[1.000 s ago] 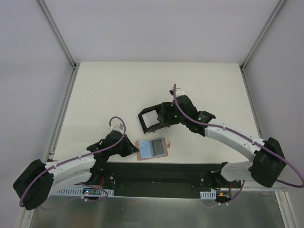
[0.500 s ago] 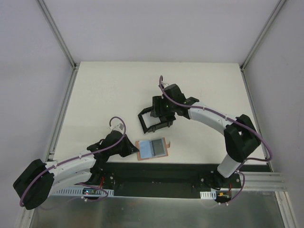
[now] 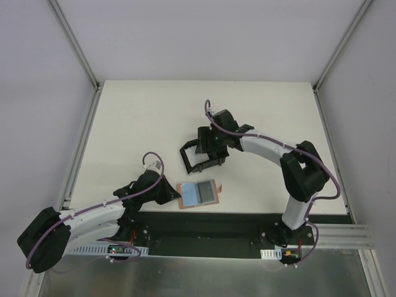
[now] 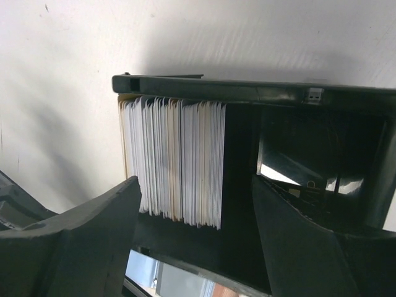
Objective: Put the credit cards into the card holder
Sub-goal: Pick up the credit card from the storage box.
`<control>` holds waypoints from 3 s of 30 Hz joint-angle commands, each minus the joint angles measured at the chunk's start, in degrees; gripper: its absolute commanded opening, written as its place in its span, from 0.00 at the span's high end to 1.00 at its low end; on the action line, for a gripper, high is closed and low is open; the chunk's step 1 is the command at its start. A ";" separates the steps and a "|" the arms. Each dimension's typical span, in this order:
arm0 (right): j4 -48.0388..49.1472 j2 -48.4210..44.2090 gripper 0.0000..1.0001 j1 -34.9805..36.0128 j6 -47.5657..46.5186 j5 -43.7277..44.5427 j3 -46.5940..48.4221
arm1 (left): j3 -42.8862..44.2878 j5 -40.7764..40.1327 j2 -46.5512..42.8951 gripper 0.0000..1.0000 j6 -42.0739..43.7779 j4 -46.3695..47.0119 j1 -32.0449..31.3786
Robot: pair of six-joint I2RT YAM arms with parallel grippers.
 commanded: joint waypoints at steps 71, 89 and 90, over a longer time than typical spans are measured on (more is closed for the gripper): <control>-3.37 -4.74 1.00 -2.00 -4.04 1.57 4.30 | 0.35 1.71 4.32 1.00 0.87 3.26 0.77; 14.46 -23.19 1.00 -2.53 20.44 -5.19 -16.51 | -1.06 1.88 2.48 1.00 0.25 3.17 0.77; 16.39 -24.42 1.00 -2.53 24.39 -5.20 -18.97 | -1.15 1.88 2.30 1.00 0.25 3.17 0.77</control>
